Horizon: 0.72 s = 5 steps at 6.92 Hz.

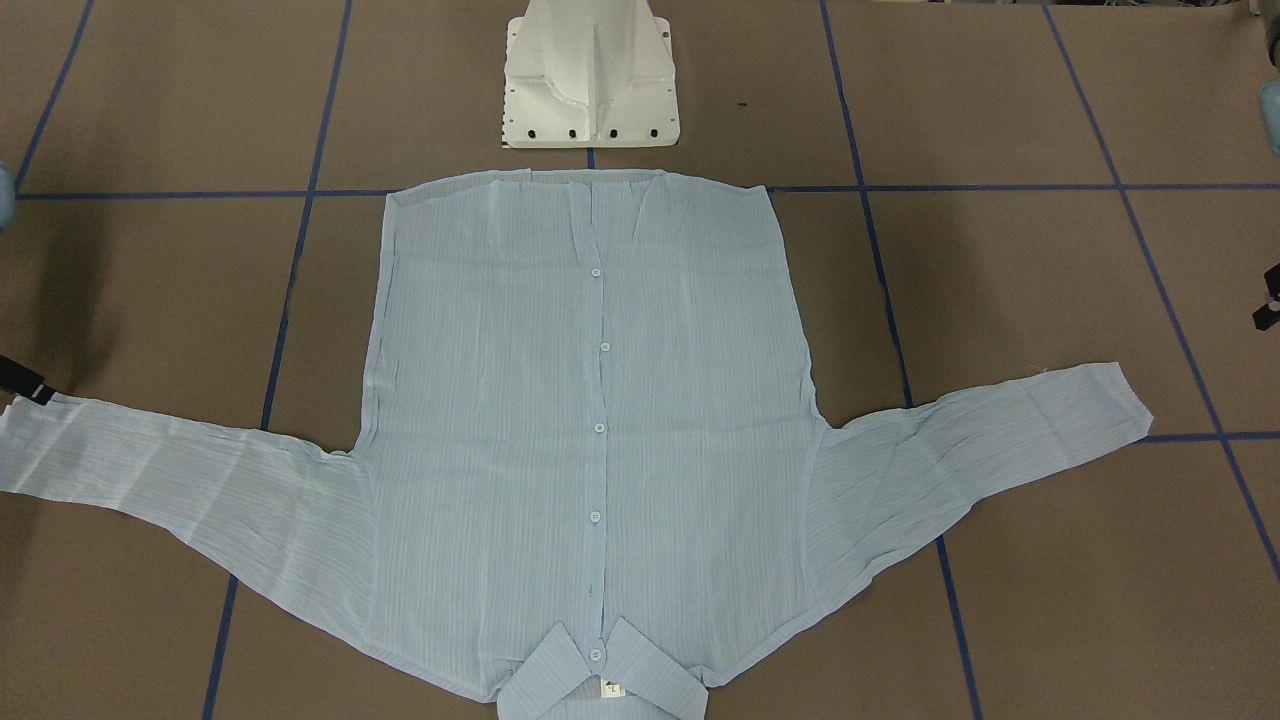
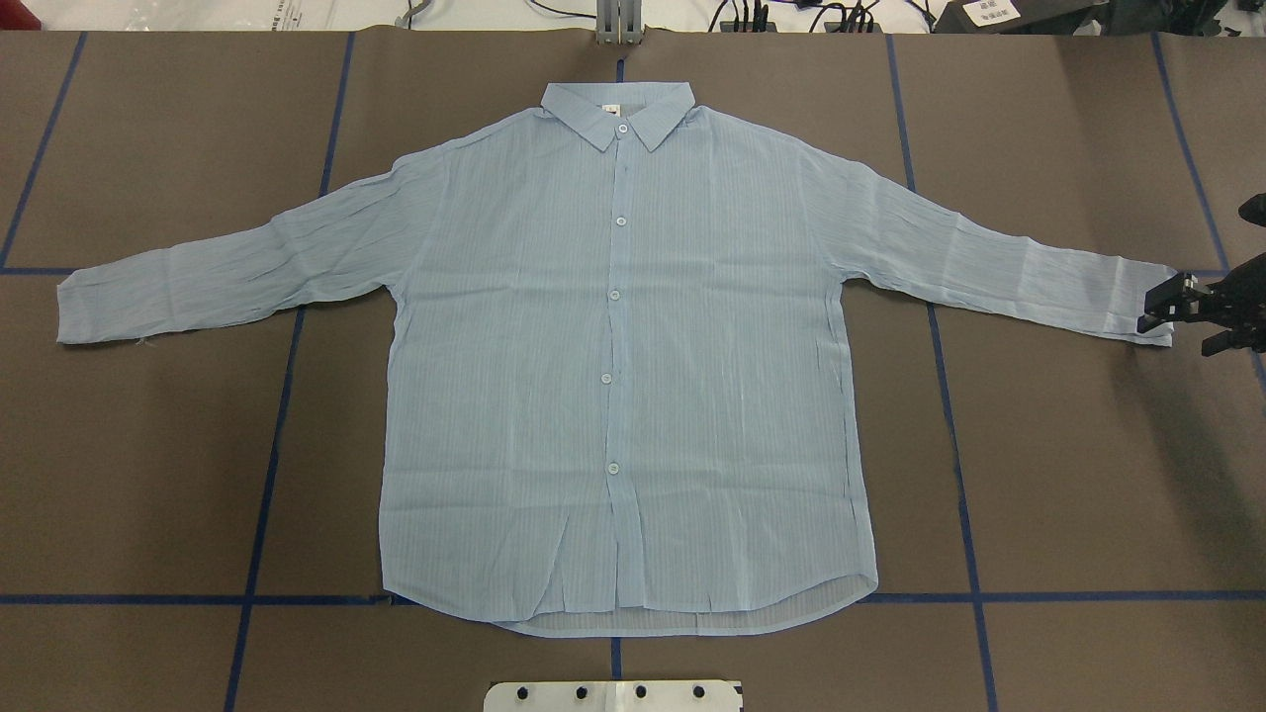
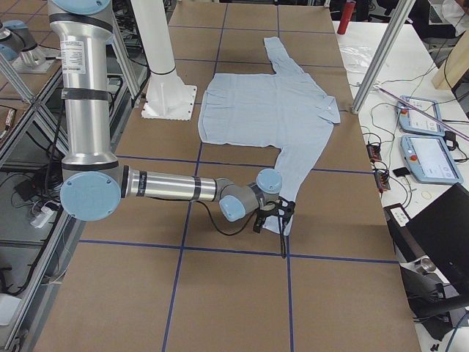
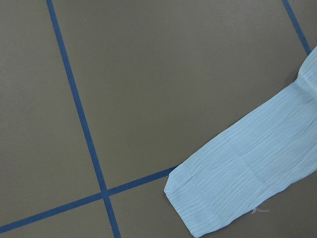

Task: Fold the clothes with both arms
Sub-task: 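Grasp the sleeve cuff nearest the right gripper with the right gripper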

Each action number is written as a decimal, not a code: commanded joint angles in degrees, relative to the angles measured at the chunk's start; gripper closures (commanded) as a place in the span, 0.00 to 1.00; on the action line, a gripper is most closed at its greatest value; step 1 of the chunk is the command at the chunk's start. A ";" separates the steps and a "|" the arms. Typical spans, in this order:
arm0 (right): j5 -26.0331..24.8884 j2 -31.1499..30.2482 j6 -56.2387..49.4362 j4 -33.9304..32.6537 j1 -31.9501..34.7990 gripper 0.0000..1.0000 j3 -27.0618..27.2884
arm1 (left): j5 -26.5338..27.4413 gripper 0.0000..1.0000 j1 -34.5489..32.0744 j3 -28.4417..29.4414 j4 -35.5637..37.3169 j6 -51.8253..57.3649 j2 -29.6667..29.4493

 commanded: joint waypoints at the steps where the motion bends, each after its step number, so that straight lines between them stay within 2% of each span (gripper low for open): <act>1: -0.98 0.26 2.56 0.09 -0.14 0.17 -0.32 | 0.09 0.00 0.03 -0.03 -0.20 0.05 0.03; 5: -1.17 3.96 2.65 0.17 -0.14 0.19 -4.63 | 0.09 0.00 0.03 -0.55 -0.20 0.14 0.03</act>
